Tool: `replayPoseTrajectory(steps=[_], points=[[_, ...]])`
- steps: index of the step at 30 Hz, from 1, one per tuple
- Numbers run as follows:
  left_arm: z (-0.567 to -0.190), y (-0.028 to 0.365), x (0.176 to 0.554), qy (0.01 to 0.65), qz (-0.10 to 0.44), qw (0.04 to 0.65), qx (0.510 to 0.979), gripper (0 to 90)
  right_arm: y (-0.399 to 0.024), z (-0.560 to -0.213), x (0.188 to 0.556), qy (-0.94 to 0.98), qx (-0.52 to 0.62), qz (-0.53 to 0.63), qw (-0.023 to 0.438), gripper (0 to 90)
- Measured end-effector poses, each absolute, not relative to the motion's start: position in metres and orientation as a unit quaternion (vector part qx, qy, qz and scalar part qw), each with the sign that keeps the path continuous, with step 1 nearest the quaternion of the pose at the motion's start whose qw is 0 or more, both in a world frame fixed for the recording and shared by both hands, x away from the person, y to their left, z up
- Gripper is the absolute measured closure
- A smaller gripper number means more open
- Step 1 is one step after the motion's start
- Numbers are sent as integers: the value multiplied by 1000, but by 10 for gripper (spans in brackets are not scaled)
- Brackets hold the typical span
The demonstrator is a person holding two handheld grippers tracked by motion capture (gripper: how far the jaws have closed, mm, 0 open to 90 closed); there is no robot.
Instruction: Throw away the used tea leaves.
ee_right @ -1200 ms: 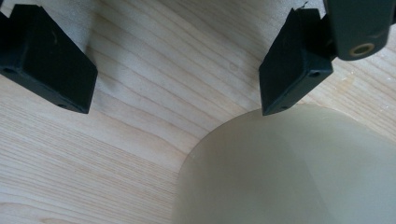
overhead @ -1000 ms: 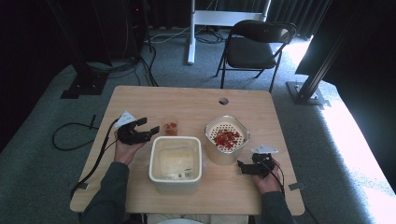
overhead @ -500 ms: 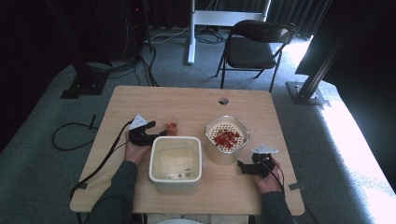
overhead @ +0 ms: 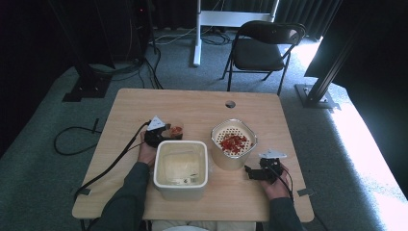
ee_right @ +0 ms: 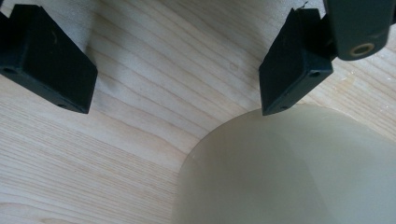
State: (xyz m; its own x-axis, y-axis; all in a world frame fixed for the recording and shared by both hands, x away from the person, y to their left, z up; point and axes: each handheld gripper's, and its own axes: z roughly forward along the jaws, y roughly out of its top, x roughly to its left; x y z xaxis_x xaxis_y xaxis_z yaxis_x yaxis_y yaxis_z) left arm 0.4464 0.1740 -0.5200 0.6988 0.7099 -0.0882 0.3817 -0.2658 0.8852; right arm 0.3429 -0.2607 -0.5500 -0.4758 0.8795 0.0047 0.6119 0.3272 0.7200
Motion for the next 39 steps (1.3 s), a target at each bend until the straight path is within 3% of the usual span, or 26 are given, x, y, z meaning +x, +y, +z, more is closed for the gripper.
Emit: replayPoseTrajectory(steps=[11, 29, 32, 39], points=[[-516, 177, 448, 355, 183, 493, 773, 334, -261, -550, 343, 790, 472, 337, 198, 110], [-494, 187, 440, 340, 177, 500, 777, 374, -259, -550, 343, 793, 468, 337, 197, 112], [-485, 192, 437, 335, 176, 510, 772, 377, -257, -546, 344, 792, 469, 336, 199, 237], [-459, 202, 430, 313, 180, 521, 773, 378, -262, -537, 351, 777, 475, 331, 247, 304]])
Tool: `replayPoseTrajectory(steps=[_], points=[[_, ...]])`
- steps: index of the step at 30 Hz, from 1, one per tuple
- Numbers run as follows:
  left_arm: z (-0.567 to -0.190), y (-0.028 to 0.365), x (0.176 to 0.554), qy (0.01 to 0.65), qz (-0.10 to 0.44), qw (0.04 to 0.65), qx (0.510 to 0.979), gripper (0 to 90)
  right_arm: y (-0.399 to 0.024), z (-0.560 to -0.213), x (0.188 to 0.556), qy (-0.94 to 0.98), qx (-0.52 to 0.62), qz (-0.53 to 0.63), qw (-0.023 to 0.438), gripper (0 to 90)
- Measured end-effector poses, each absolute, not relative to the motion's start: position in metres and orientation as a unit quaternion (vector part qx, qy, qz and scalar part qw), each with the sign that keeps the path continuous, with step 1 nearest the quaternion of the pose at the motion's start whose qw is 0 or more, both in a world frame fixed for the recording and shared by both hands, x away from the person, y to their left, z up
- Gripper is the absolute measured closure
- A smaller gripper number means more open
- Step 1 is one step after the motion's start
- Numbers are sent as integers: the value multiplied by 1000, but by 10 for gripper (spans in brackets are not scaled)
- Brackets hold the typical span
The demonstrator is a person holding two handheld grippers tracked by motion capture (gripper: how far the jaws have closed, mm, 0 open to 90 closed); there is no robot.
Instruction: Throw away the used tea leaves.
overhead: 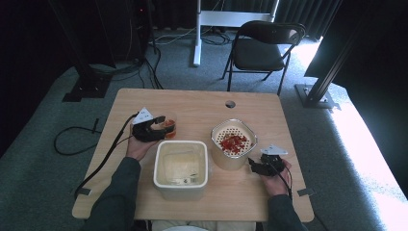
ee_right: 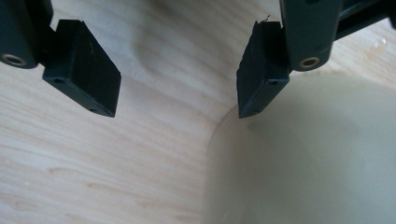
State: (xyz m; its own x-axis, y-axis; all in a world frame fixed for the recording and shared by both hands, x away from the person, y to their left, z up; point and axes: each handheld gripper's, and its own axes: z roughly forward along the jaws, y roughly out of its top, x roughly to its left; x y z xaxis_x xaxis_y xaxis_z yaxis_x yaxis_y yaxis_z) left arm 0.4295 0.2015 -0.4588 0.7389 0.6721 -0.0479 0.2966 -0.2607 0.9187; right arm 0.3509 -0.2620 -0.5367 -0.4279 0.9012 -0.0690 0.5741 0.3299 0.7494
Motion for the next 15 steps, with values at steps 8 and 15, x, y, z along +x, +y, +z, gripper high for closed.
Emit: replayPoseTrajectory(steps=[8, 15], points=[[-426, 196, 420, 281, 176, 541, 773, 378, -260, -534, 352, 788, 464, 327, 239, 336], [-410, 187, 413, 263, 169, 543, 780, 378, -256, -524, 340, 791, 454, 333, 241, 335]])
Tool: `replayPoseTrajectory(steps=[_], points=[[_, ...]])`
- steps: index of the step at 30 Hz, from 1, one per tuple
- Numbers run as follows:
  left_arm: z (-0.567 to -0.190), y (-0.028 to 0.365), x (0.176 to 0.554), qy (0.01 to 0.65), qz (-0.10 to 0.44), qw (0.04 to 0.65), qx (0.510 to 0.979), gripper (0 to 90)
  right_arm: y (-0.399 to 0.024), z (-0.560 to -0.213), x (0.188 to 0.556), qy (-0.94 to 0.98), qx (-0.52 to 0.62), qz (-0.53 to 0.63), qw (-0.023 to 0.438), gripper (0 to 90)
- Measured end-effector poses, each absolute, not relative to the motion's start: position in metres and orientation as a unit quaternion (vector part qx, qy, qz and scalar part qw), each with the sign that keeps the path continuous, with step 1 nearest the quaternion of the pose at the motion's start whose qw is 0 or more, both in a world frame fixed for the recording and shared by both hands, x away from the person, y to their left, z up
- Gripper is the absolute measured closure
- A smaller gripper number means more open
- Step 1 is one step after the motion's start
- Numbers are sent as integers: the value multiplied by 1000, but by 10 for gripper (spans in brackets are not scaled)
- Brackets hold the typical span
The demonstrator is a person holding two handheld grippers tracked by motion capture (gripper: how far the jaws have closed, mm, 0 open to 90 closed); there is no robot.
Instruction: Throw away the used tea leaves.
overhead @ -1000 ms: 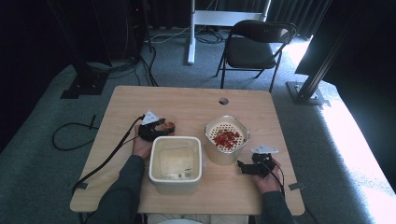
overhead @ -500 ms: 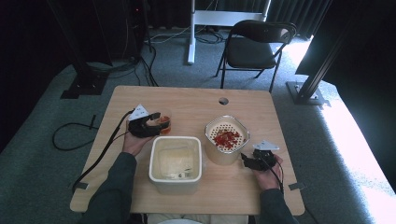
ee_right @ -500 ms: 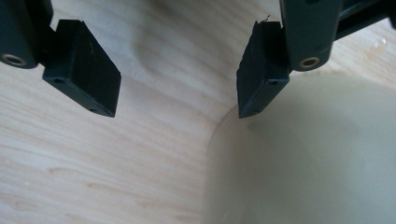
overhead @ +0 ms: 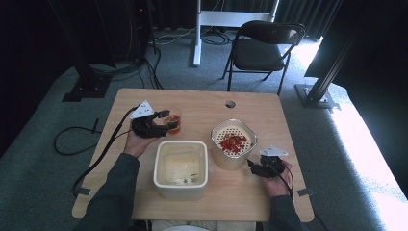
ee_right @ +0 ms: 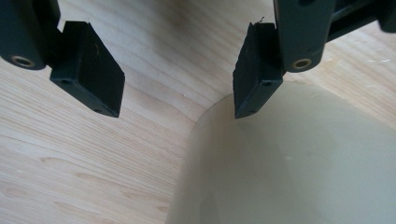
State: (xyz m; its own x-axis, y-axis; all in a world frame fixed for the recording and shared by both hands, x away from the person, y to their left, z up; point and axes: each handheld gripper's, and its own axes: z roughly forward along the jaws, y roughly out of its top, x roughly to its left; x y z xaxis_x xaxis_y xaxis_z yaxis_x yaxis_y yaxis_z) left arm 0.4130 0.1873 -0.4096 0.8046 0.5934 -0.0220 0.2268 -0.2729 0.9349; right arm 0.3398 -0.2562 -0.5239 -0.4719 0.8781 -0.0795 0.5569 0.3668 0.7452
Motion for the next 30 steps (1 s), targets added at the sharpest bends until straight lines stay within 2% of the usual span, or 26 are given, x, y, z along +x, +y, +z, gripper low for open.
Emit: replayPoseTrajectory(steps=[12, 20, 27, 30], points=[[-372, 173, 397, 223, 157, 555, 786, 379, -263, -478, 303, 770, 439, 381, 262, 261], [-355, 154, 390, 196, 148, 562, 789, 379, -252, -447, 296, 765, 404, 427, 264, 259], [-349, 130, 387, 167, 127, 573, 792, 379, -222, -427, 300, 775, 352, 454, 263, 262], [-348, 118, 385, 155, 115, 575, 795, 379, -196, -420, 311, 782, 321, 479, 237, 243]])
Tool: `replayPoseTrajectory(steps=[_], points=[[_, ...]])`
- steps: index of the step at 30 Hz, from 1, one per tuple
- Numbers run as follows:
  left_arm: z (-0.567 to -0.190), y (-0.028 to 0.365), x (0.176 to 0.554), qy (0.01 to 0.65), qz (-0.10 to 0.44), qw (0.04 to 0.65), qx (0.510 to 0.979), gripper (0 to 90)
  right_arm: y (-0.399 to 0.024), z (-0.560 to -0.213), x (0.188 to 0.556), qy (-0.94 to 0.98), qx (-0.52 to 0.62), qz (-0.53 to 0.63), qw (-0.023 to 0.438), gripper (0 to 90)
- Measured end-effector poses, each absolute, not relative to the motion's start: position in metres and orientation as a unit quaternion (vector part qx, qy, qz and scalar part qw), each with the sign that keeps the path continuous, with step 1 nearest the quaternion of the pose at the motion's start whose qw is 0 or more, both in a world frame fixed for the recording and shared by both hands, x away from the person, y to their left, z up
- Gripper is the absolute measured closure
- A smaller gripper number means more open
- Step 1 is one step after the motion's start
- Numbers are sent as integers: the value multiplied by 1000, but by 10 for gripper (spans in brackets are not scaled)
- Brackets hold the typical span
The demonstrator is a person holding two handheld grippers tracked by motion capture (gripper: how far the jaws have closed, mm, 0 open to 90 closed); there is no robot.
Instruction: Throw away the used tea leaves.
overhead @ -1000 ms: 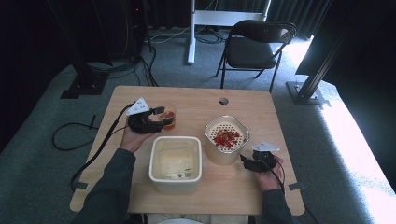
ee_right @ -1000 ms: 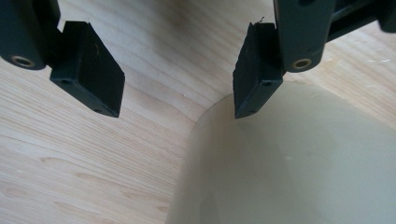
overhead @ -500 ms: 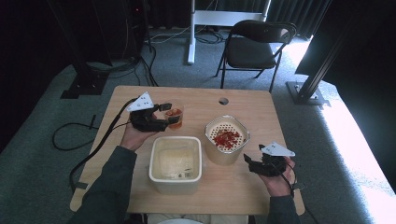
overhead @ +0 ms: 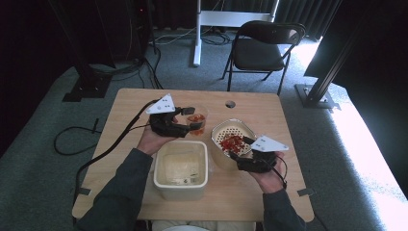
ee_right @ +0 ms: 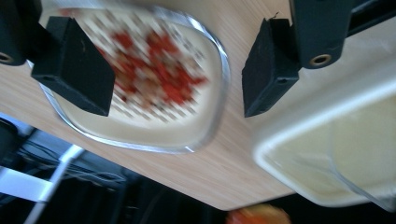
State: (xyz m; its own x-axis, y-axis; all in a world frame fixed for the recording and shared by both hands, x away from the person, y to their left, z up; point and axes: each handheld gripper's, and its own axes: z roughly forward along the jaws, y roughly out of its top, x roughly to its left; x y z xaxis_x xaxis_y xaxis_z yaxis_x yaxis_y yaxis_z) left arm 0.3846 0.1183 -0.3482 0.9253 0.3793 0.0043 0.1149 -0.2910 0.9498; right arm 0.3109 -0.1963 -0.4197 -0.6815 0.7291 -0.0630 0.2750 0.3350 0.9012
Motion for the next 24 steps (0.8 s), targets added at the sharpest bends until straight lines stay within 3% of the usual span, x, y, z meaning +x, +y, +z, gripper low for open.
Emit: replayPoseTrajectory(steps=[15, 20, 24], points=[[-360, 89, 376, 126, 70, 572, 807, 379, -130, -411, 336, 775, 256, 543, 196, 196], [-360, 89, 376, 123, 63, 581, 802, 379, -122, -414, 345, 773, 253, 553, 184, 239], [-359, 90, 377, 125, 62, 579, 803, 378, -119, -417, 348, 773, 251, 553, 181, 385]])
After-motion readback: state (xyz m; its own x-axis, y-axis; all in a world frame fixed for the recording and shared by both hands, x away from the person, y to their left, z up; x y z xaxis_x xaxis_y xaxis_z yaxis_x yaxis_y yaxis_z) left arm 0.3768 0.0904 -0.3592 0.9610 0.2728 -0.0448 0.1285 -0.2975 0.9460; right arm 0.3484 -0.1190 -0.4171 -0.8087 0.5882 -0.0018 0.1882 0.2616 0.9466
